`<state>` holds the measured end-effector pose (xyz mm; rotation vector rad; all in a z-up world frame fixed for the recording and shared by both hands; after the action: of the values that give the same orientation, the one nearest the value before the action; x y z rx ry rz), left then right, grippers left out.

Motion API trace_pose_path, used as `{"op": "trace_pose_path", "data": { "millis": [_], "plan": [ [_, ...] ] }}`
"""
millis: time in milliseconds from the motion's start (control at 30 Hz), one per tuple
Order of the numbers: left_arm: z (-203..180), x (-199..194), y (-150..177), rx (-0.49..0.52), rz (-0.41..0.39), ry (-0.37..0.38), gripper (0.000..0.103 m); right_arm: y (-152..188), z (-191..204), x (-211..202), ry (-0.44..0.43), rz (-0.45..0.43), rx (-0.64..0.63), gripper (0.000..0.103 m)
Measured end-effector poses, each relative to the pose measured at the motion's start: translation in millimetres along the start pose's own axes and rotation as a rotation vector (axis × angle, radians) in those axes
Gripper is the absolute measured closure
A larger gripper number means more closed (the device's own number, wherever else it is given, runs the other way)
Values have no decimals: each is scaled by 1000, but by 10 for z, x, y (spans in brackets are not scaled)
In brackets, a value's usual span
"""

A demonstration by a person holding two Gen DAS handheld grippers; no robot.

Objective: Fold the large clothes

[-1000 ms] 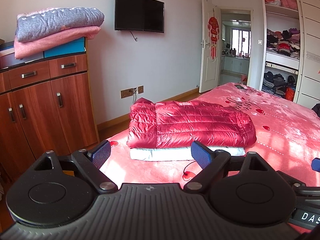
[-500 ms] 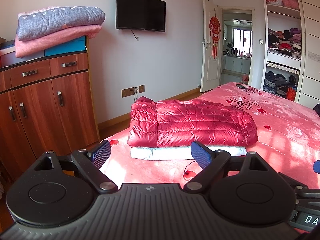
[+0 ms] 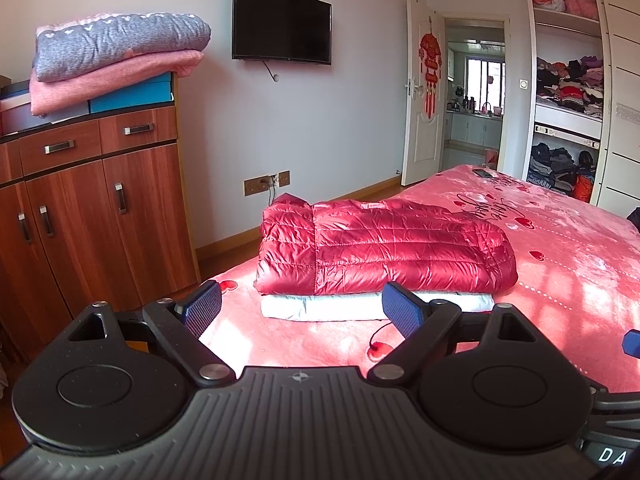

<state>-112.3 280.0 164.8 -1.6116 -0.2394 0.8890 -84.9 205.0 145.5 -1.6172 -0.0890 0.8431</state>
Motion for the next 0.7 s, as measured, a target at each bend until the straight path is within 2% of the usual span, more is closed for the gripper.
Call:
{"op": "trace_pose_path", "data": {
  "millis": [700],
  "plan": [
    [-21, 102, 56, 13, 25, 4, 0, 61, -35, 78, -14, 9, 8, 1]
  ]
}}
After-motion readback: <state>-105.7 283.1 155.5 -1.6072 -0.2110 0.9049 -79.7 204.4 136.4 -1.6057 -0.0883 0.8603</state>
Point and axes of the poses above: each gripper's, at about its wrist camera, not at the fingertips, and x roughly the way its jaws point, z to its left, y to its underside, the point moved 10 cm from there along x, roughly the way its jaws point, and after that the axes turned 1 degree about z, right-handed, at the moved point
